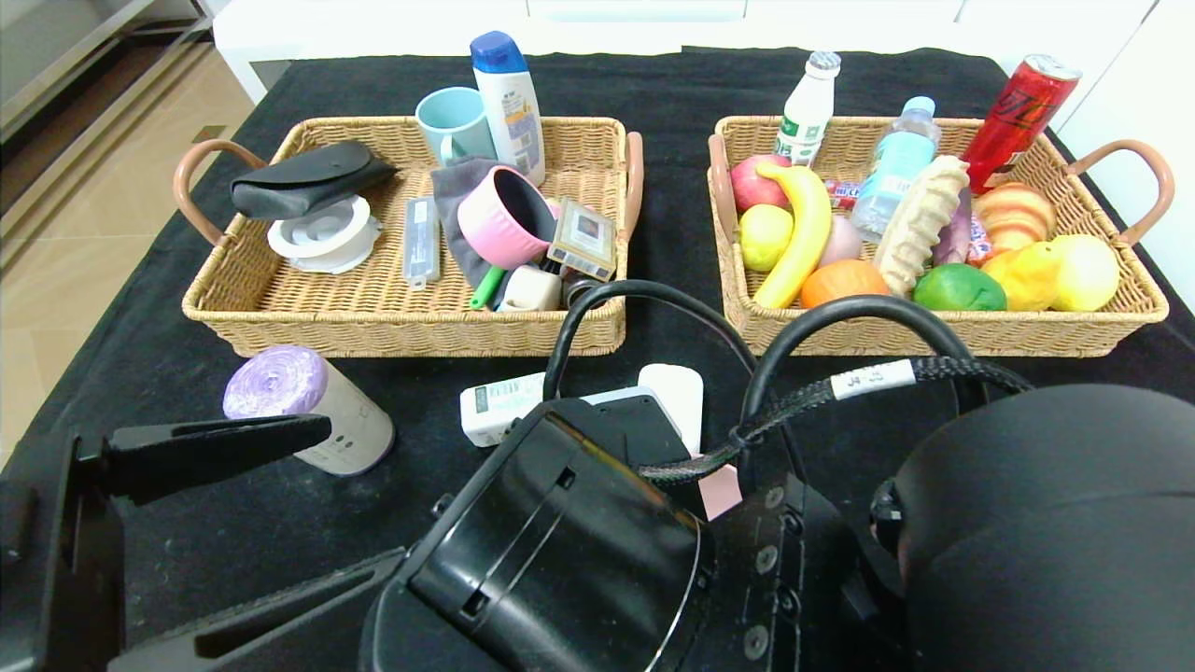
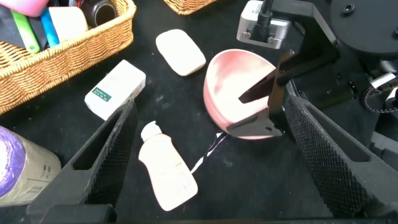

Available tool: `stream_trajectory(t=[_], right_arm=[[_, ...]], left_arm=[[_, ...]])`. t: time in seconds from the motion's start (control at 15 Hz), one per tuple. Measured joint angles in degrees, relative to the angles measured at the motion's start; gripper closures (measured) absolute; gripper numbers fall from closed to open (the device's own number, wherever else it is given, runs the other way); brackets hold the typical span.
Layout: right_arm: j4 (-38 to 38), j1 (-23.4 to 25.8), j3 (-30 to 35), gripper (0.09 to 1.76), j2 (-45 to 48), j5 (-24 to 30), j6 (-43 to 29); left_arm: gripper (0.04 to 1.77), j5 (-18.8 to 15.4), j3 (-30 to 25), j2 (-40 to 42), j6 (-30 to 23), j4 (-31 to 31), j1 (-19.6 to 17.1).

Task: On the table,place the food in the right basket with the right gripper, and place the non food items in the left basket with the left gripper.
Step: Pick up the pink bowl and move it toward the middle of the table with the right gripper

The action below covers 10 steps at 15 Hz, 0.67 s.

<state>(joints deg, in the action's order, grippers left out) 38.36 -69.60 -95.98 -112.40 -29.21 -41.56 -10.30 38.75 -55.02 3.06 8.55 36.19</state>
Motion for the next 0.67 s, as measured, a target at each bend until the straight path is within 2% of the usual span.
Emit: stream_trajectory(t=[0.27, 0.67], right_arm=[[0.0, -0.11, 0.09, 0.45, 0.02, 0.2, -0.39], [0.0, -0.83, 0.11, 0.29, 0.3, 0.44, -1.99]], left_arm=[[0.09, -0.06, -0.02, 0.0, 0.11, 0.07, 0.0], [0.09, -0.02, 0.0, 0.04, 0.29, 0.35, -0.06]])
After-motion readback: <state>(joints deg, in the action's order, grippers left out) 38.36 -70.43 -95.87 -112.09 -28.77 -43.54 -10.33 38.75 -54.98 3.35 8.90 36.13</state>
